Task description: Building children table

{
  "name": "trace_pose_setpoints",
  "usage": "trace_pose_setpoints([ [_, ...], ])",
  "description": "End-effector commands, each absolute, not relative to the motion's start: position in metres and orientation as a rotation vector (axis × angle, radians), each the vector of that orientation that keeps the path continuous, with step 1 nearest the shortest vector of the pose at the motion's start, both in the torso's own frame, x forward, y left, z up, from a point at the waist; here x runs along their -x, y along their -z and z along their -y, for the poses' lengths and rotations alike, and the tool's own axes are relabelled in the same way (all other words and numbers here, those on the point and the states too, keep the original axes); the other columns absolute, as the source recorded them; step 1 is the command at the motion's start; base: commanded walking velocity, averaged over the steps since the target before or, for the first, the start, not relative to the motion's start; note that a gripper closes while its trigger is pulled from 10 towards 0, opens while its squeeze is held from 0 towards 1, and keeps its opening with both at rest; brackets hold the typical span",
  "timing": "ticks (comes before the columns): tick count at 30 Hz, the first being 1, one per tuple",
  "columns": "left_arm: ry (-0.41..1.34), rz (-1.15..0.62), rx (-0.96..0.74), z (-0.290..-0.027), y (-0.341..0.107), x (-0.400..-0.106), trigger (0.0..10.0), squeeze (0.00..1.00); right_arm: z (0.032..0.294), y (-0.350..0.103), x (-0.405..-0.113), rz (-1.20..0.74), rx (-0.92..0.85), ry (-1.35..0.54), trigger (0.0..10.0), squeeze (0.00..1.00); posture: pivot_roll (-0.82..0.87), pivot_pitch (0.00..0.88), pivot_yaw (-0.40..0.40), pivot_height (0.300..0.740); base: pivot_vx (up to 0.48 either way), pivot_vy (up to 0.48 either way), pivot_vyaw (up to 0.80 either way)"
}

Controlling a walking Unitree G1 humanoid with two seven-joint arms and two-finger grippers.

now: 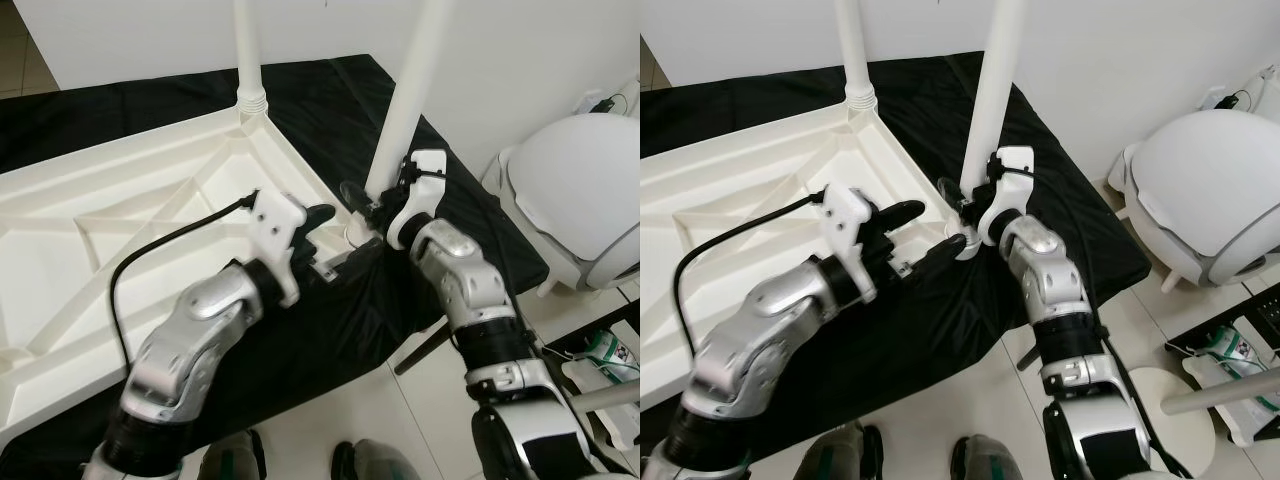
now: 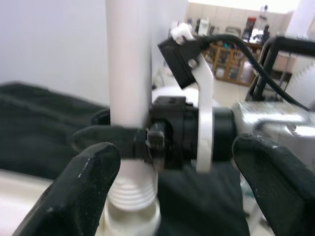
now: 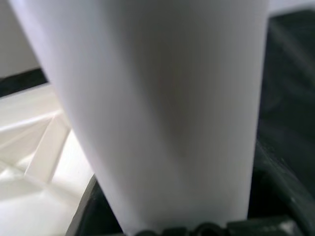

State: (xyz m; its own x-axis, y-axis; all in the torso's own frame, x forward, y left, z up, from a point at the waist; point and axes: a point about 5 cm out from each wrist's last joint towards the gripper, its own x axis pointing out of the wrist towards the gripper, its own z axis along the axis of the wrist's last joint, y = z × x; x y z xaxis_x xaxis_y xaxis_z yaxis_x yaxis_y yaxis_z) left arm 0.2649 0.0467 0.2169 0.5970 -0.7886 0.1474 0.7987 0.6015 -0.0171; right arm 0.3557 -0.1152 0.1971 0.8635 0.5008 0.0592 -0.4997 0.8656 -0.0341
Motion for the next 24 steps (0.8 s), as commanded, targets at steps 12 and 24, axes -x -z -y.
trace_pose_setpoints([
  [12,0.872,0.207,0.053,-0.038,-0.251,-0.294,10.0,0.00,0.113,-0.224,-0.358,0.154,0.059,-0.599,10.0,0.00,-0.02,0.033,-0.054,0.740,0.000,0.000,0.00],
  [24,0.821,0.248,0.022,-0.056,-0.270,-0.310,10.0,0.00,0.120,-0.212,-0.349,0.097,0.218,-0.753,10.0,0.00,-0.02,0.026,-0.055,0.740,0.000,0.000,0.00],
])
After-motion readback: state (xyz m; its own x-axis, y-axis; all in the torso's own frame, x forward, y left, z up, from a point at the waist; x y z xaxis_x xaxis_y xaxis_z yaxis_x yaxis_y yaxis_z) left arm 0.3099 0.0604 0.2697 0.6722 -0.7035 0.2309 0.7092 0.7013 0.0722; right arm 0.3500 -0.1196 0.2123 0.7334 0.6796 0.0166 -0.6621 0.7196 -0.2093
